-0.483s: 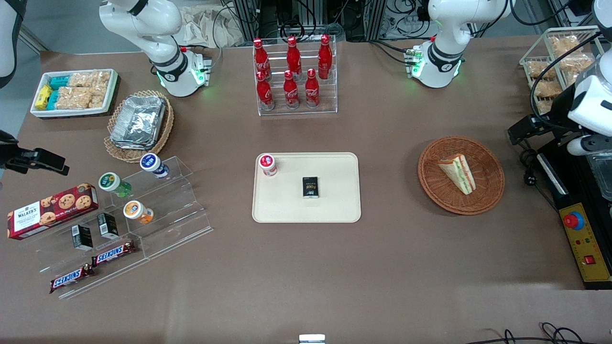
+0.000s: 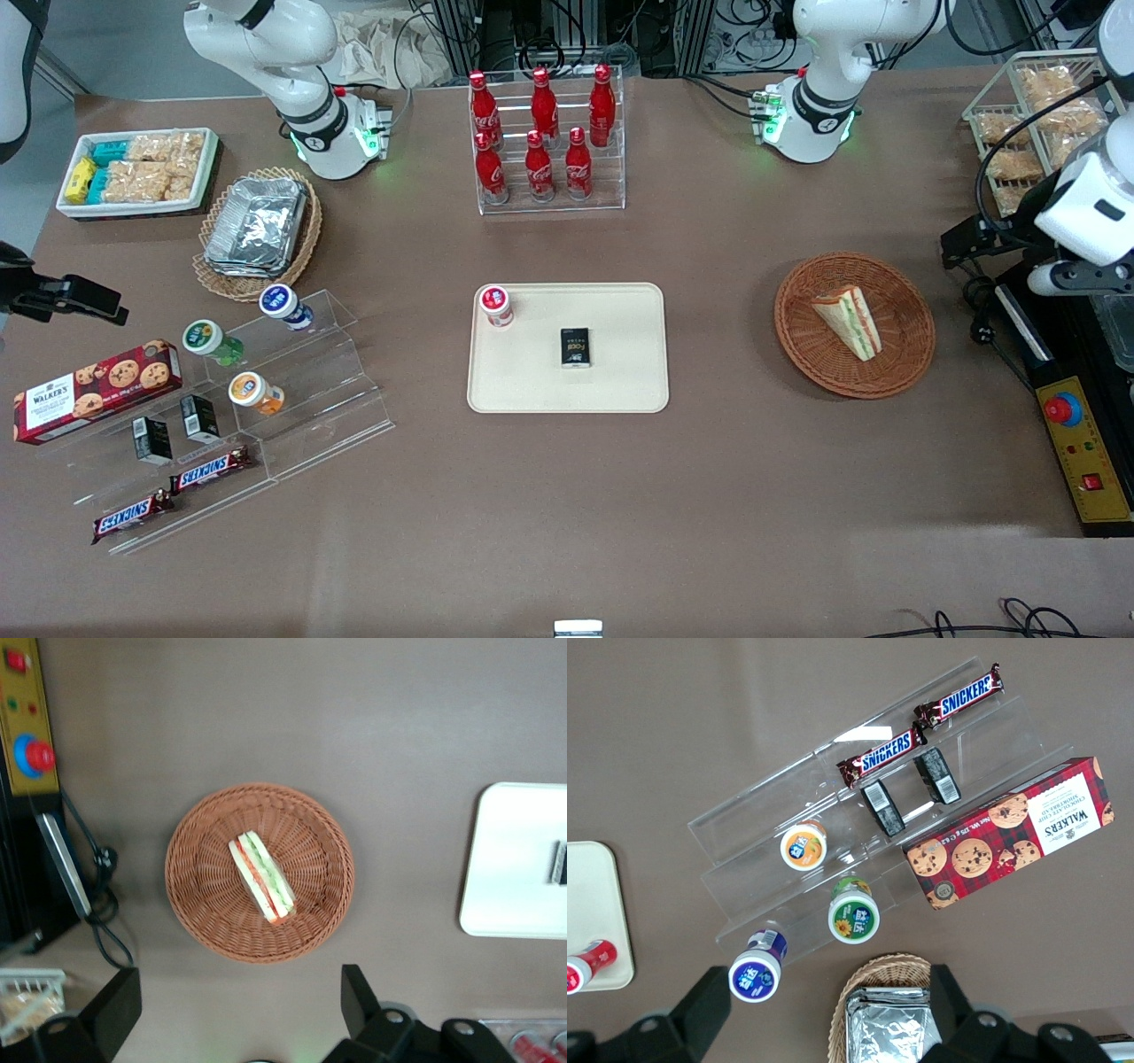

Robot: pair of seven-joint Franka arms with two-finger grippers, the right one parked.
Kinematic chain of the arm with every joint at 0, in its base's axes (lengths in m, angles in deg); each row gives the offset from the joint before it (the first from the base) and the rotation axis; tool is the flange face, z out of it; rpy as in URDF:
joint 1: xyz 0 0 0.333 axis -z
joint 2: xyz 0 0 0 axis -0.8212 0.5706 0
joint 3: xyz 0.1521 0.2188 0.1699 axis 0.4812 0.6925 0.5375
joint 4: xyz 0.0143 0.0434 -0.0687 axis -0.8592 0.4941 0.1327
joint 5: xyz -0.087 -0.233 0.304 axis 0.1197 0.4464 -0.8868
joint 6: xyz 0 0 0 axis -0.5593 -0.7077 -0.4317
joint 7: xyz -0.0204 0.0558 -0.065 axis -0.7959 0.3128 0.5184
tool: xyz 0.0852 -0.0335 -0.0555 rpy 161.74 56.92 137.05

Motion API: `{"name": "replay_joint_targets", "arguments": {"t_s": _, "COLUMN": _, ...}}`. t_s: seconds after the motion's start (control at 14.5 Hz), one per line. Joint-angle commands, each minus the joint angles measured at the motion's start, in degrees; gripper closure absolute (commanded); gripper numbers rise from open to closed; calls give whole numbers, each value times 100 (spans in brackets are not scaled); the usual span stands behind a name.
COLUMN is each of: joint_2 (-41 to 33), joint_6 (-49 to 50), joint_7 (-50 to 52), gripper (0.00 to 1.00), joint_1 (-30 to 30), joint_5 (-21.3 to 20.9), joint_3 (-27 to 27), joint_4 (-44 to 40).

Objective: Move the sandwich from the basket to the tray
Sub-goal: 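Move the left gripper down over the wrapped sandwich in the wicker basket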

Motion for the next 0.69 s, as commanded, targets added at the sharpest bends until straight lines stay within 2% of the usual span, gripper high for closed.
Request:
{"name": "replay_joint_targets", "arguments": {"t_s": 0.0, "joint_2": -272, "joint_6": -886, "joint_7": 773, "gripper": 0, "joint_1": -17, "joint_5": -17, "joint_3": -4, "joint_4": 1103}}
{"name": "replay_joint_targets", "arguments": {"t_s": 0.21, "joint_2": -827, "joint_6": -2855, "joint_7": 2658, "gripper": 0, "joint_1": -17, "joint_5": -8, "joint_3": -4, "joint_4": 3037}}
{"name": "replay_joint_targets", "arguments": {"t_s": 0.28, "joint_2": -845, "joint_6": -3357, "joint_7": 2882, "gripper": 0, "joint_1": 0, "joint_5": -34, "joint_3": -22, "joint_4": 3443}}
{"name": "replay_joint_targets", "arguments": {"t_s": 0.62, "joint_2": -635, "joint_6": -4599, "joint_7": 3234, "gripper": 0, "joint_1": -8, "joint_5": 36, "joint_3": -31, "joint_4": 4367}}
